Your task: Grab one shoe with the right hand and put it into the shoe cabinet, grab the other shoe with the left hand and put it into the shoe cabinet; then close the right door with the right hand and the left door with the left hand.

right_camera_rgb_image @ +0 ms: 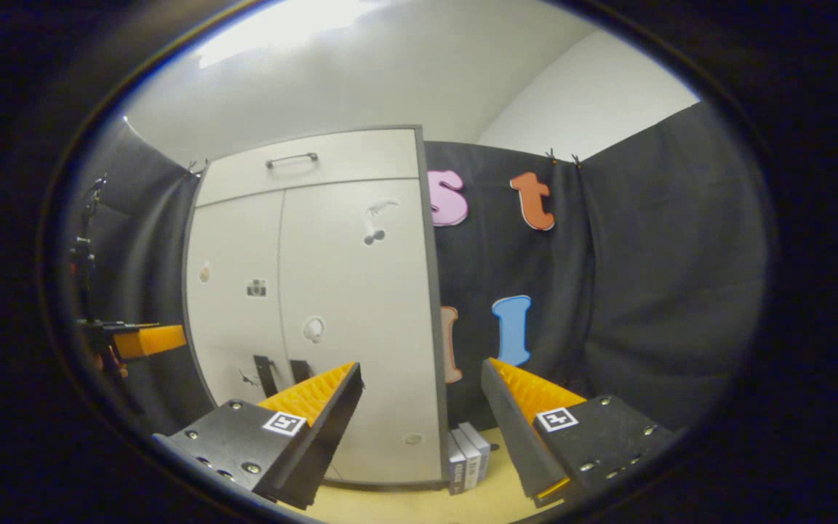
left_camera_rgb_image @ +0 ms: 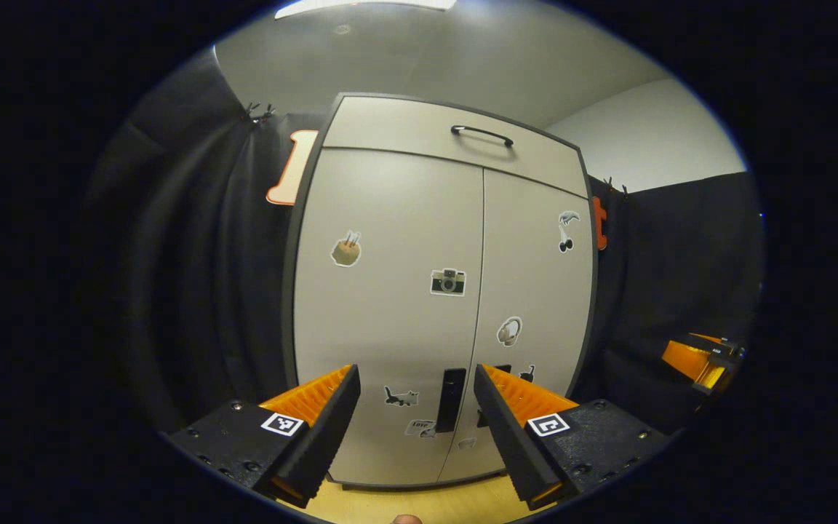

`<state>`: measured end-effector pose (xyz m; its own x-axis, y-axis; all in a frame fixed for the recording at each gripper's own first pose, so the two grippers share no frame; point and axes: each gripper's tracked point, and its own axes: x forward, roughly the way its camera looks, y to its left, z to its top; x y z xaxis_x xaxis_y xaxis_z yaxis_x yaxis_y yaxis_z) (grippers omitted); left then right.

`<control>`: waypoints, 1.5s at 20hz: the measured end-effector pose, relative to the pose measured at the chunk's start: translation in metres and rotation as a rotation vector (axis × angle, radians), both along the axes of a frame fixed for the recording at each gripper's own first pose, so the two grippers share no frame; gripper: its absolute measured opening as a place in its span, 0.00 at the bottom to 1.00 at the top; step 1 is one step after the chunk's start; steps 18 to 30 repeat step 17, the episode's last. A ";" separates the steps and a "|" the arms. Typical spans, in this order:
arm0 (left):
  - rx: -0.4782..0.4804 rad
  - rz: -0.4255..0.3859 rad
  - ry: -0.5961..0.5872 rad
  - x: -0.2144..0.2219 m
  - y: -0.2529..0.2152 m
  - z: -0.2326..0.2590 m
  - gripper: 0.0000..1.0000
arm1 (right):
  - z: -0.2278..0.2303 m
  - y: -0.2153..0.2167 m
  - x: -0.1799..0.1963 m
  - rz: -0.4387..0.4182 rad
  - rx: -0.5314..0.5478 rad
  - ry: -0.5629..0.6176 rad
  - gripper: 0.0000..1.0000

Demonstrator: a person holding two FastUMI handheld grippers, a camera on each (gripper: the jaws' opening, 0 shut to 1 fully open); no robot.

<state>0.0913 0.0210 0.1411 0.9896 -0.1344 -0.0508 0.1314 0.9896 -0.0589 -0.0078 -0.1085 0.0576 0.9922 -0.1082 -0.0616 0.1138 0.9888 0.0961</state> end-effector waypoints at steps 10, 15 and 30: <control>0.042 0.130 -0.070 -0.057 0.036 0.016 0.96 | 0.024 0.062 -0.004 0.096 -0.012 -0.108 0.99; 0.033 0.133 -0.072 -0.059 0.038 0.018 0.96 | 0.022 0.066 -0.005 0.104 -0.007 -0.109 0.97; 0.030 0.132 -0.070 -0.059 0.037 0.016 0.96 | 0.022 0.065 -0.007 0.101 -0.007 -0.108 0.99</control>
